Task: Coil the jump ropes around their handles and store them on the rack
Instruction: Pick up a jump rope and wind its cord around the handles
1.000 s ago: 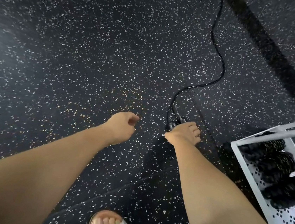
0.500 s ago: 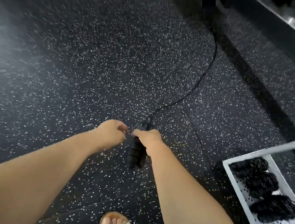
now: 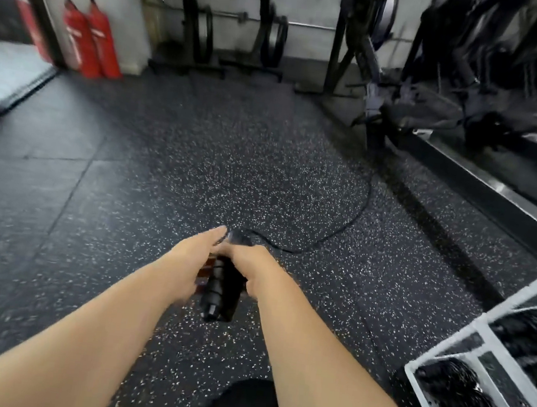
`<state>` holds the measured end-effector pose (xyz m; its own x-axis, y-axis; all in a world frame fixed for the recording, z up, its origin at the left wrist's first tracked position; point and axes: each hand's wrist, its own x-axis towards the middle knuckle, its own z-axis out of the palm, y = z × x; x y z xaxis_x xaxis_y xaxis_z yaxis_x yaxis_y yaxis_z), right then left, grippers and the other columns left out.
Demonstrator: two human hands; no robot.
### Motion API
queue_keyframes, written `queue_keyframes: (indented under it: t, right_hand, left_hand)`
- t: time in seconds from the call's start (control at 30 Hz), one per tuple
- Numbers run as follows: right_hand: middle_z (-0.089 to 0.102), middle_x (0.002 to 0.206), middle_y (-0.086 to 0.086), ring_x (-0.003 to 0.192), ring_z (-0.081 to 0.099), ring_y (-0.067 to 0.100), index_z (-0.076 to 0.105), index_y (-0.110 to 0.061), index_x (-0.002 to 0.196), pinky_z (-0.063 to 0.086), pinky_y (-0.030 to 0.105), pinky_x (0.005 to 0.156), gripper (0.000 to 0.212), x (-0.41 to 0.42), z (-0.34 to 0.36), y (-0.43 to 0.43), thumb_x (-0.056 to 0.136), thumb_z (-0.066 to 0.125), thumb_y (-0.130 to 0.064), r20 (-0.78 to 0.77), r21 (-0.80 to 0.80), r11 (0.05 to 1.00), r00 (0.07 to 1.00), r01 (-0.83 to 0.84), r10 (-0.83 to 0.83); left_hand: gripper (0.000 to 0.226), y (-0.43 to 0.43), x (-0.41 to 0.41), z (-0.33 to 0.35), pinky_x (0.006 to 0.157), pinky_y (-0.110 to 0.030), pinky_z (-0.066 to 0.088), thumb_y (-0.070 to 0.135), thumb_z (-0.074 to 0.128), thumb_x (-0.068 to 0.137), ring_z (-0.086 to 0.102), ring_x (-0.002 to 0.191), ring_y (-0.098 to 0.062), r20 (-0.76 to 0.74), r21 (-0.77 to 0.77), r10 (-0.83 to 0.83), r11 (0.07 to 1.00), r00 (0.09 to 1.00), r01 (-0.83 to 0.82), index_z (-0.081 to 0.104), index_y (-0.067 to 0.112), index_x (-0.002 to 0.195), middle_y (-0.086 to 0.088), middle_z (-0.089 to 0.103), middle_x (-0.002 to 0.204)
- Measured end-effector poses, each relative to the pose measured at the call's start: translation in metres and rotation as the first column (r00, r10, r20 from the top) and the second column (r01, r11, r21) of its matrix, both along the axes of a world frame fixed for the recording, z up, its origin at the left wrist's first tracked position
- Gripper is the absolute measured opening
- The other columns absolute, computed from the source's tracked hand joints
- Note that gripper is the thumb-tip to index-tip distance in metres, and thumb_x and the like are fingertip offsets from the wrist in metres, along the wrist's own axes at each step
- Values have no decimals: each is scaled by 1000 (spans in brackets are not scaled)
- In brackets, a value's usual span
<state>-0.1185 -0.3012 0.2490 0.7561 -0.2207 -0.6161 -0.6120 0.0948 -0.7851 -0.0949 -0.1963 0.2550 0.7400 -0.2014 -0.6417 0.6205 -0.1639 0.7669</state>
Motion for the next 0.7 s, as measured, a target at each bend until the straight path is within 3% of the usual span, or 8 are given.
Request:
queue_keyframes:
  t: [0.07,0.1,0.2,0.33,0.47,0.57,0.63,0.7]
  right_hand:
    - [71,98,10,86,69,26,64,-6,108,57,39,81,69,-9,16,18,49,85,-34,37,-30,998,998,-55,56]
    - [71,95,8,83,69,24,65,-7,104,56,36,81,65,-13,23,25,49,85,-34,50,-45,996,996,-71,73]
    - [68,90,8,76,65,22,62,-8,95,51,27,64,34,-22,38,40,73,79,-26,101,-38,995,990,-91,94]
    - [71,96,10,84,69,25,64,-7,104,58,37,75,40,-31,40,61,76,77,-32,194,-36,992,973,-122,127]
    - [71,93,4,82,65,18,66,-17,89,52,29,71,23,-32,38,60,84,69,-39,259,-178,945,913,-276,315]
    - [70,87,0,75,64,10,69,-10,100,51,21,66,35,-24,43,46,81,73,-38,304,-144,907,854,-397,422]
    - [64,82,-2,72,53,9,70,-10,98,39,23,60,43,-18,44,32,70,75,-43,277,-154,850,804,-504,527]
    - [62,88,1,79,48,12,68,-12,94,35,27,63,33,-10,42,20,69,70,-33,280,-105,846,801,-522,529]
  left_hand:
    - [47,14,-13,18,70,-39,54,55,66,85,66,73,-30,-73,-97,-1,995,997,-7,68,8,93,-12,68,80]
    - [46,20,-19,26,68,-39,53,53,67,84,67,69,-30,-96,-140,-1,990,995,-13,68,8,90,-12,69,77]
    - [42,39,-31,41,69,-42,54,47,65,87,69,72,-32,-126,-232,7,972,992,-36,69,6,97,-16,72,81]
    - [45,61,-35,48,72,-44,58,40,64,86,66,83,-35,-150,-272,-46,962,988,3,67,7,115,-19,70,99]
    - [45,72,-30,49,74,-39,56,34,69,72,67,71,-31,-112,-272,-118,959,987,84,68,7,108,-18,69,90]
    - [41,76,-24,51,66,-35,57,32,71,70,67,72,-29,-66,-277,-181,948,981,156,69,8,104,-15,68,88]
    - [38,80,-21,56,56,-29,52,33,71,67,61,62,-24,-52,-243,-211,951,976,193,67,8,95,-10,65,78]
    - [34,87,-16,61,55,-27,50,33,69,65,58,58,-21,-84,-227,-196,958,977,173,63,9,88,-7,62,74]
